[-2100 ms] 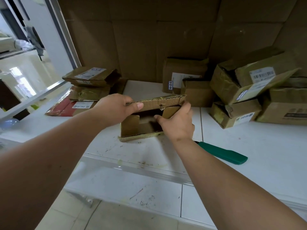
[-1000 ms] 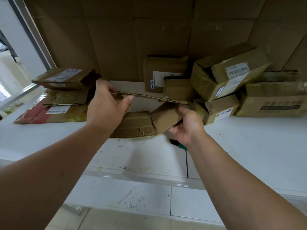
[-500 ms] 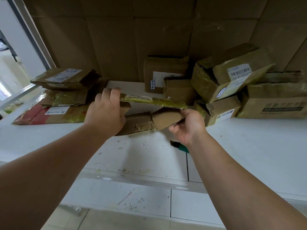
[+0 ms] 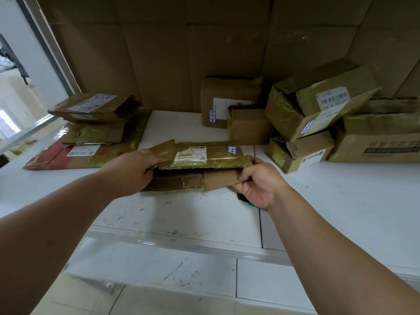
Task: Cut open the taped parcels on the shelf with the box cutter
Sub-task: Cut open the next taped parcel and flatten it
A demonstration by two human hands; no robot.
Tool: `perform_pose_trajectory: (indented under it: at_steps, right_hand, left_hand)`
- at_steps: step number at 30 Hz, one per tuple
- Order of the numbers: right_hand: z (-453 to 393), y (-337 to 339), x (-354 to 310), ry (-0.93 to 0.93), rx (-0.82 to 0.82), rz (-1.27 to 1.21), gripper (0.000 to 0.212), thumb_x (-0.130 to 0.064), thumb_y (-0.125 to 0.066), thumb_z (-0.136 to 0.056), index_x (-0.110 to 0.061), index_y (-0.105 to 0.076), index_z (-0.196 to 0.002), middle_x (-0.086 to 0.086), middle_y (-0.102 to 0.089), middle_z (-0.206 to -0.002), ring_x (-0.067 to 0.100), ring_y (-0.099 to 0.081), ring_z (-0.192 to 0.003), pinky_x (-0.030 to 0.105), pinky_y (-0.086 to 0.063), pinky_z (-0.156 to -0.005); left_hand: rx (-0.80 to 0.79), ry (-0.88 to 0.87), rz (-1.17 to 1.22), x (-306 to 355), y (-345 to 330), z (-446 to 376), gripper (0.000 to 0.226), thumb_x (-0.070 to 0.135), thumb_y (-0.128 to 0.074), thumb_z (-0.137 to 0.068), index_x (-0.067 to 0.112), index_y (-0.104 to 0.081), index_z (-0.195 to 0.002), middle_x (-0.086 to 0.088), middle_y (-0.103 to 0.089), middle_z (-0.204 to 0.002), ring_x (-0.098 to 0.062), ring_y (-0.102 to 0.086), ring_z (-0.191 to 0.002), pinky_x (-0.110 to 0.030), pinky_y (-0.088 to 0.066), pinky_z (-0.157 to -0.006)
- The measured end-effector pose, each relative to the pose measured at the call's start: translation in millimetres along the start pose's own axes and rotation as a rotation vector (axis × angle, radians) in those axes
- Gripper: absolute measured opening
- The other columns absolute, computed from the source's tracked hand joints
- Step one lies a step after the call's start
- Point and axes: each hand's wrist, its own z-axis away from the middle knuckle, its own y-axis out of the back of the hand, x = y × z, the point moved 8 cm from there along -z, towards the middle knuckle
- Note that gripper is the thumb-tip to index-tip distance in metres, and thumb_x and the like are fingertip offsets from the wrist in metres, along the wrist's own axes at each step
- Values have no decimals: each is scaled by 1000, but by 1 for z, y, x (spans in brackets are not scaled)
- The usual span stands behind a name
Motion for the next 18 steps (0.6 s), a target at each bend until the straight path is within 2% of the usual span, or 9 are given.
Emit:
perform_pose_trajectory:
  at_steps: [3, 6, 8, 10, 12, 13, 16, 18]
  right_hand:
    - [3, -2, 1, 1, -26, 120, 75, 30, -23, -68, -6, -50, -128, 19, -68, -98, 32, -73, -78, 46, -61, -69]
    - [13, -9, 1, -23, -149, 164, 81, 32, -22, -69, -5, -45, -138, 27, -64, -116, 37, -69, -100, 48, -56, -89]
    - [22, -15, 2, -72, -262, 184, 81, 32, -24, -69, -2, -44, -140, 30, -58, -130, 40, -61, -117, 48, -47, -104]
    - [28, -20, 2, -121, -350, 196, 77, 24, -31, -66, 3, -46, -138, 31, -55, -133, 40, -56, -122, 47, -42, -108]
    - [28, -23, 3, -145, -361, 213, 66, 12, -34, -69, 7, -51, -132, 29, -59, -126, 38, -59, -114, 43, -48, -103]
    - [25, -23, 3, -137, -316, 246, 56, 8, -35, -76, 8, -55, -128, 26, -63, -120, 35, -61, -107, 41, -54, -96]
    - [13, -13, -2, -21, -67, 486, 23, -2, -52, -93, 3, -63, -113, 15, -72, -102, 25, -71, -86, 35, -61, -69]
    - [8, -9, -4, 54, 35, 731, 17, -6, -66, -89, 0, -65, -106, 16, -74, -97, 27, -73, -85, 39, -61, -75]
  left_hand:
    - [-8, -19, -15, -8, -4, 3, 52, 15, -43, -100, 43, -43, -143, 11, -50, -136, -4, -43, -110, -21, -36, -86]
    - [-16, -15, -13, -17, -7, 6, 51, 15, -42, -100, 45, -44, -141, 11, -50, -138, -8, -45, -118, -21, -34, -86]
    - [-32, 7, -12, -27, -10, 10, 52, 13, -42, -100, 46, -45, -141, 9, -49, -142, -13, -45, -124, -23, -37, -92]
    - [-51, 14, 10, -33, -15, 15, 53, 10, -42, -100, 44, -46, -141, 7, -48, -144, -16, -45, -127, -28, -38, -102]
    - [-84, -7, 35, -32, -21, 18, 53, 8, -42, -100, 41, -46, -142, 6, -48, -142, -15, -46, -125, -29, -38, -105]
    - [-99, -16, 42, -30, -24, 19, 53, 9, -41, -100, 40, -45, -142, 5, -49, -140, -14, -46, -122, -29, -39, -104]
    - [-103, -14, 53, -28, -28, 19, 52, 11, -40, -101, 41, -45, -143, 7, -48, -136, -10, -45, -116, -22, -37, -97]
    - [-101, -11, 57, -27, -29, 20, 51, 12, -41, -101, 41, -46, -142, 8, -47, -136, -10, -44, -117, -20, -34, -96]
